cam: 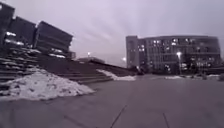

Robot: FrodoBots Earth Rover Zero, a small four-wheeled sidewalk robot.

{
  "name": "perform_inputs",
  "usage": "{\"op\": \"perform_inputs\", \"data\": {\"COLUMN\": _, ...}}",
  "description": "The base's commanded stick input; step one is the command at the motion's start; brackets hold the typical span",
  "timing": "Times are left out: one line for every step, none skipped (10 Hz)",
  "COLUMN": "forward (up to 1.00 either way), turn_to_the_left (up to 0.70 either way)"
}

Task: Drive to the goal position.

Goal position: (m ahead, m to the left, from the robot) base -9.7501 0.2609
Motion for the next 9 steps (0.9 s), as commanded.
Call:
{"op": "perform_inputs", "data": {"forward": 1.0, "turn_to_the_left": 0.0}}
{"op": "perform_inputs", "data": {"forward": 1.0, "turn_to_the_left": 0.0}}
{"op": "perform_inputs", "data": {"forward": 1.0, "turn_to_the_left": 0.0}}
{"op": "perform_inputs", "data": {"forward": 1.0, "turn_to_the_left": 0.0}}
{"op": "perform_inputs", "data": {"forward": 1.0, "turn_to_the_left": 0.0}}
{"op": "perform_inputs", "data": {"forward": 1.0, "turn_to_the_left": 0.0}}
{"op": "perform_inputs", "data": {"forward": 1.0, "turn_to_the_left": 0.0}}
{"op": "perform_inputs", "data": {"forward": 1.0, "turn_to_the_left": 0.0}}
{"op": "perform_inputs", "data": {"forward": 1.0, "turn_to_the_left": 0.0}}
